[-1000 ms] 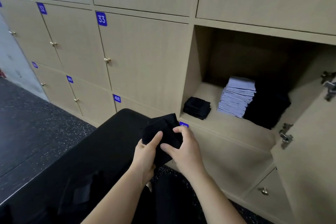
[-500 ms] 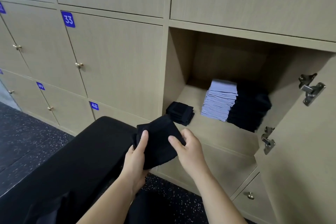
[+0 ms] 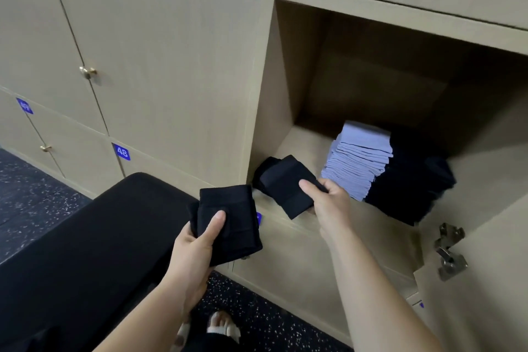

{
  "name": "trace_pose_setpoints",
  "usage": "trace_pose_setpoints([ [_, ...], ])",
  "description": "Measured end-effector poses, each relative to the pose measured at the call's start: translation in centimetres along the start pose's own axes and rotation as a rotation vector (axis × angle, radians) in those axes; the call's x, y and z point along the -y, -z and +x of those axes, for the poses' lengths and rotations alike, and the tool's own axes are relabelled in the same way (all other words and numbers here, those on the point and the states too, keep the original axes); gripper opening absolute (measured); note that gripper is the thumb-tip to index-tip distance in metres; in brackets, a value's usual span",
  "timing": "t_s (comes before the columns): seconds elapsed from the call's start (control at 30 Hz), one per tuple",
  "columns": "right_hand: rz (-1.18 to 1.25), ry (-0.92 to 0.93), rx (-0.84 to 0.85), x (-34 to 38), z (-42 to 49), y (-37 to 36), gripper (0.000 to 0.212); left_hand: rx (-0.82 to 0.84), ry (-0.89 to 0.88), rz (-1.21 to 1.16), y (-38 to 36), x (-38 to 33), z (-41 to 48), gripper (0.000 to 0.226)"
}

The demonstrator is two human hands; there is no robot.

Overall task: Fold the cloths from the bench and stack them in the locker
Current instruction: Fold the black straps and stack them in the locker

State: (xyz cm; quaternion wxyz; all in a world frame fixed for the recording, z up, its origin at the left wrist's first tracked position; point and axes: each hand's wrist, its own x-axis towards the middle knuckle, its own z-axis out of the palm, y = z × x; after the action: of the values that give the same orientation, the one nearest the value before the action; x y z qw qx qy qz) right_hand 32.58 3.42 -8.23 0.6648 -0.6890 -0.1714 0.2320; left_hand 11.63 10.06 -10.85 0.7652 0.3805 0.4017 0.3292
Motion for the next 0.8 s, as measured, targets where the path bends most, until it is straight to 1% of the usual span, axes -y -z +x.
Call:
trace_pose_setpoints([
  [0.2,-0.094,0.001,-0.015,0.1,6.7,-1.3,0.013,0.0,0.015,0.024,0.1,0.6,2.3,0.024],
  [0.3,-0.118,-0.035,0.004,-0.2,9.2,-2.0,0.01,-0.023,0.028,0.04,0.2,1.0,3.2,0.026],
  [0.4,-0.151,-0.058,0.046,-0.7,11.1,-2.6,0.016,-0.034,0.045,0.036,0.4,1.5,4.0,0.029],
  [0.5,-0.189,-0.057,0.05,-1.6,12.5,-2.7,0.018,-0.046,0.057,0.035,0.7,1.8,4.4,0.036],
  [0.67,-0.285,0.005,0.063,-3.1,14.1,-2.6,0.02,-0.054,0.064,0.034,1.1,2.2,4.8,0.037],
  [0.8,-0.314,0.042,0.097,-3.7,14.3,-2.8,0.016,-0.055,0.069,0.035,1.2,2.3,4.8,0.036],
])
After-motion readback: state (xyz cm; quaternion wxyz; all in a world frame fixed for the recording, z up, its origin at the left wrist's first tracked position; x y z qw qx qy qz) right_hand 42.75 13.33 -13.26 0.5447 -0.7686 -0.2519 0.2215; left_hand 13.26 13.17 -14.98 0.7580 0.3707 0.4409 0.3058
